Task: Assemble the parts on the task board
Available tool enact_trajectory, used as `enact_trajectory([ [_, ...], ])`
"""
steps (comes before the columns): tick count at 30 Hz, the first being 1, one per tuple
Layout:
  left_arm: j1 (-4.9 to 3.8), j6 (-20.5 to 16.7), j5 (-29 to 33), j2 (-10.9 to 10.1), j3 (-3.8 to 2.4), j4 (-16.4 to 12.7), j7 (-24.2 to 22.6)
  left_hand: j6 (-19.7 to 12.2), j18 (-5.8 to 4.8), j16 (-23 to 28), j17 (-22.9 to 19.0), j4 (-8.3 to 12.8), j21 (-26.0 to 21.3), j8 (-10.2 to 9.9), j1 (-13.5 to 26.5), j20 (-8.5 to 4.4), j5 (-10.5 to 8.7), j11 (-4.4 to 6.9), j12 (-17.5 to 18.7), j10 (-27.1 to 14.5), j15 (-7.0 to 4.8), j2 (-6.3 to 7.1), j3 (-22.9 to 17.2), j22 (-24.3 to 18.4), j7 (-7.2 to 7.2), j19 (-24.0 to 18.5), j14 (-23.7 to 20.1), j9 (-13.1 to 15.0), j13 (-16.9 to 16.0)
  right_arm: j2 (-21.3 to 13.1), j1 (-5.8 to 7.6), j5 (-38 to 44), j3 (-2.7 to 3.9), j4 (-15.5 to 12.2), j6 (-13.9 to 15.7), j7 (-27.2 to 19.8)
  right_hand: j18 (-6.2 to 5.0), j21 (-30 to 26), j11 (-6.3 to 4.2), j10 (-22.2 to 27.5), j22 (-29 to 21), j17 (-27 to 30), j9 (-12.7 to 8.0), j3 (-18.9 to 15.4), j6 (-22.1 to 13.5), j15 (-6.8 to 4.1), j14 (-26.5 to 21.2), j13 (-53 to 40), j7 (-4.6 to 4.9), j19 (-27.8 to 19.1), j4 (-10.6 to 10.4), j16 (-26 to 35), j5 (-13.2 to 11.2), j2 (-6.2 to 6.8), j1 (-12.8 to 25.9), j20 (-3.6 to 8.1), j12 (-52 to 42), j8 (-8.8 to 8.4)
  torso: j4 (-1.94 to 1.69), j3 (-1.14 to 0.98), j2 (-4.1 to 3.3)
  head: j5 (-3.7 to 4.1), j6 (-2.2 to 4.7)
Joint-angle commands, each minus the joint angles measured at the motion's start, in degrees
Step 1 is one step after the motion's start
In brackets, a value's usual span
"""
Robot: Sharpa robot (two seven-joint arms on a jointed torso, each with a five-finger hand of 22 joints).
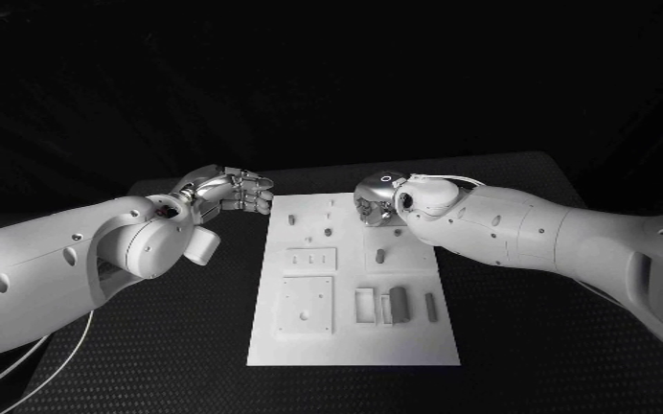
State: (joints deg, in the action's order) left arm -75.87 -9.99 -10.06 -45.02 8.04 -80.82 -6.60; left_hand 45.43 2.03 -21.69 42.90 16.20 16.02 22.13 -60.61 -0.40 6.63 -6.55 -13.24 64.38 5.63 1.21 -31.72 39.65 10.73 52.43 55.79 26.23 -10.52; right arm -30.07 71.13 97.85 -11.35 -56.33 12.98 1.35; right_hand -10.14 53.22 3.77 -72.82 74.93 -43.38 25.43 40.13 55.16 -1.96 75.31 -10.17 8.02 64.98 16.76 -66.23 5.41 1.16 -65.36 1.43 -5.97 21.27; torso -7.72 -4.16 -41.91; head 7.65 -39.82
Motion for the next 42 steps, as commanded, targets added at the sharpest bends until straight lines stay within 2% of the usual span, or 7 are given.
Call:
enact_trajectory([
  [1,-0.05,0.49,-0.18,0.08,-0.06,-0.12,-0.66,0.28,0.22,0.36,0.06,-0.01,-0.22,-0.25,0.39,0.23,-0.32,-0.16,0.34,0.11,-0.06,-0.01,-0.1,0.05,0.16,0.14,0.38,-0.1,-0.09,0.31,0.5,0.34,-0.02,-0.36,5.18,2.18,-4.86,0.33,-0.38,-1.94,1.26,0.08,0.27,0.52,1.21,-1.07,-0.67,-0.44,-0.77,0.29,-0.14,-0.29,0.11,0.26,0.37,0.08,-0.23,0.4,-0.21,-0.01,-0.03,-0.11,0.14],
  [7,-0.06,0.53,-0.18,0.12,-0.06,-0.08,-0.68,0.28,0.22,0.41,0.11,-0.01,-0.24,-0.26,0.4,0.24,-0.33,-0.16,0.38,0.13,-0.05,0.03,-0.09,0.07,0.17,0.15,0.39,-0.13,-0.1,1.81,1.1,0.3,0.05,-0.26,9.58,2.82,-4.86,0.47,-0.43,-2.01,1.26,0.12,0.32,0.76,1.33,-1.12,-0.68,-0.57,-0.83,0.33,-0.08,-0.44,0.11,0.45,0.31,0.18,-0.16,0.4,-0.24,-0.02,-0.08,-0.16,0.36],
  [12,-0.06,0.62,-0.18,0.29,-0.06,-0.02,-0.77,0.28,0.22,0.44,0.13,0.0,-0.25,-0.27,0.4,0.24,-0.33,-0.17,0.41,0.14,-0.05,0.05,-0.09,0.08,0.17,0.15,0.4,-0.15,-0.11,3.72,1.14,0.86,0.06,0.55,10.24,3.71,-4.86,0.52,-0.47,-2.11,1.25,0.16,0.37,0.91,1.44,-1.16,-0.74,-0.67,-0.88,0.3,-0.09,-0.49,0.11,0.63,0.25,0.22,-0.15,0.42,-0.27,-0.03,-0.11,-0.23,0.55],
  [22,-0.06,0.89,-0.18,1.04,-0.08,0.37,-0.84,0.27,0.21,0.51,0.18,0.01,-0.27,-0.28,0.41,0.24,-0.34,-0.17,0.48,0.15,-0.05,0.1,-0.08,0.1,0.18,0.14,0.41,-0.2,-0.12,7.59,1.16,3.4,0.05,4.93,9.01,4.71,-4.86,0.55,-0.47,-2.12,1.25,0.22,0.39,1.0,1.48,-1.16,-0.81,-0.74,-0.9,0.23,-0.08,-0.52,0.1,0.87,0.27,0.23,-0.09,0.39,-0.38,0.02,-0.17,-0.34,1.09],
  [32,-0.07,0.88,-0.18,0.96,-0.09,0.32,-0.8,0.25,0.21,0.58,0.23,0.0,-0.3,-0.31,0.43,0.25,-0.34,-0.19,0.55,0.15,-0.04,0.11,-0.07,0.11,0.2,0.13,0.41,-0.24,-0.12,9.31,1.12,6.2,0.03,5.51,6.79,6.29,-4.86,0.57,-0.47,-2.13,1.24,0.31,0.4,1.14,1.51,-1.16,-0.9,-0.82,-0.91,0.08,-0.07,-0.53,0.09,1.16,0.22,0.23,-0.01,0.34,-0.28,0.03,-0.23,-0.76,0.98],
  [42,-0.13,0.82,-0.25,0.84,-0.24,-0.13,-0.75,0.24,0.21,0.65,0.29,0.01,-0.32,-0.32,0.43,0.25,-0.35,-0.19,0.61,0.16,-0.03,0.13,-0.06,0.13,0.2,0.13,0.43,-0.28,-0.14,11.02,1.05,7.3,-0.03,7.82,6.49,6.73,-4.86,0.58,-0.46,-2.12,1.23,0.37,0.4,1.23,1.53,-1.15,-0.96,-0.89,-0.91,-0.02,-0.06,-0.55,0.09,1.35,0.19,0.22,0.07,0.29,-0.32,0.03,-0.32,-1.0,0.89],
])
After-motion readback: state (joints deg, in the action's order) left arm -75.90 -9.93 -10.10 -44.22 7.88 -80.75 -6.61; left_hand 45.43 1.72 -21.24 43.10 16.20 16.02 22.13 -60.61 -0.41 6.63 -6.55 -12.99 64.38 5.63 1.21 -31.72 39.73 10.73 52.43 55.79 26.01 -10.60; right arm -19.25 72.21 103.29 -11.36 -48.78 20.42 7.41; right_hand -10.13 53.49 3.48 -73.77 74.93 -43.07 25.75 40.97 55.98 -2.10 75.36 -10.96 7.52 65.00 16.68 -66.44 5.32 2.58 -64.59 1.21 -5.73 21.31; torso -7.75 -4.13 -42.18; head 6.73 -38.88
